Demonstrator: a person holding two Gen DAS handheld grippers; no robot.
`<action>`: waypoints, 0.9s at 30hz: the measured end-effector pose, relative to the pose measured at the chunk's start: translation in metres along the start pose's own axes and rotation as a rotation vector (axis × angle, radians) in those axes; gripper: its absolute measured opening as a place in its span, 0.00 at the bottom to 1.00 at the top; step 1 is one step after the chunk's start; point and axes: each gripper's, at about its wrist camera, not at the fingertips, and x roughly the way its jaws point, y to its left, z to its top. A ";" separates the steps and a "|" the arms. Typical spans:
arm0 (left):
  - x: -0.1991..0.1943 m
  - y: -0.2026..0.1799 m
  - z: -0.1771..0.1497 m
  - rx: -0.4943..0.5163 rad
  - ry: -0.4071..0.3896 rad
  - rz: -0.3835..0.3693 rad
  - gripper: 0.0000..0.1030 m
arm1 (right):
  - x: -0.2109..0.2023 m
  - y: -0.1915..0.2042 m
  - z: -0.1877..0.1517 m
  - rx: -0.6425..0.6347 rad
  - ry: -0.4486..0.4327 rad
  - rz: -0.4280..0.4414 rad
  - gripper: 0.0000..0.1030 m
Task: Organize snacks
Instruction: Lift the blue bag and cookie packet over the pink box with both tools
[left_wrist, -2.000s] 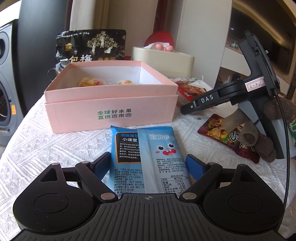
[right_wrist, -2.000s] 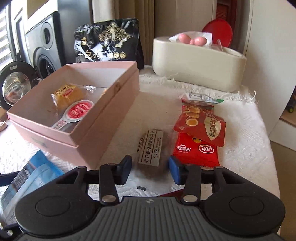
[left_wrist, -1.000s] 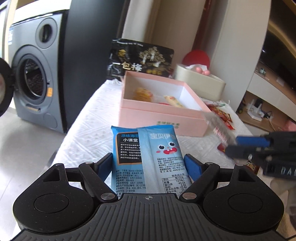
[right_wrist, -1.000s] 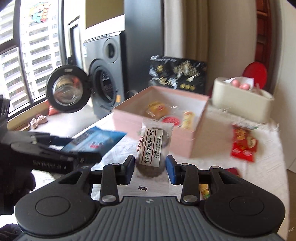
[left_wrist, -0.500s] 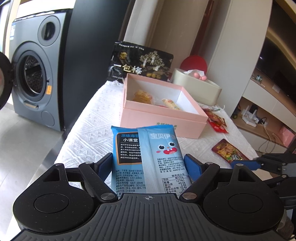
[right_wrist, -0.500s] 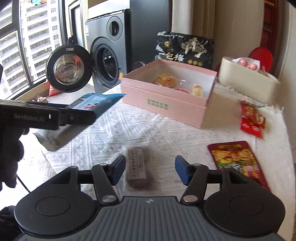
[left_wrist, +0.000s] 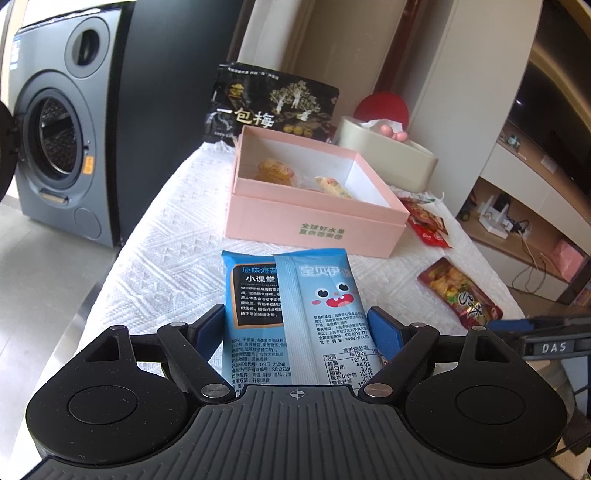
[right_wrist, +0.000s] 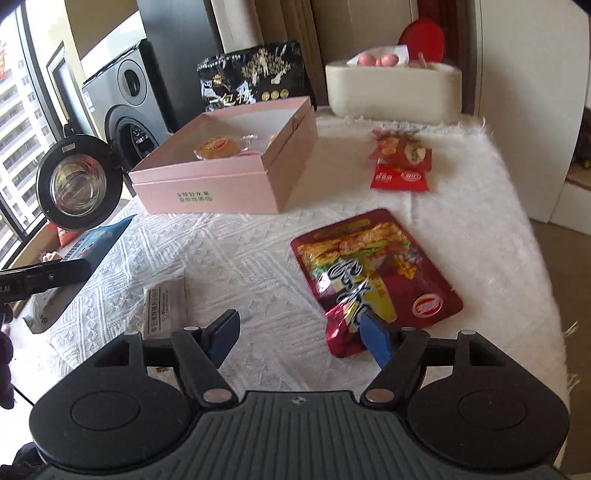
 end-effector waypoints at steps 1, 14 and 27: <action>-0.001 0.000 0.000 -0.001 -0.001 -0.001 0.84 | 0.003 0.001 -0.003 0.011 0.010 0.015 0.72; 0.001 0.003 -0.002 -0.015 0.019 0.014 0.84 | -0.008 0.058 -0.003 -0.193 -0.086 0.068 0.75; -0.015 -0.005 0.001 0.058 -0.003 0.040 0.84 | 0.047 0.105 -0.002 -0.315 0.032 0.125 0.37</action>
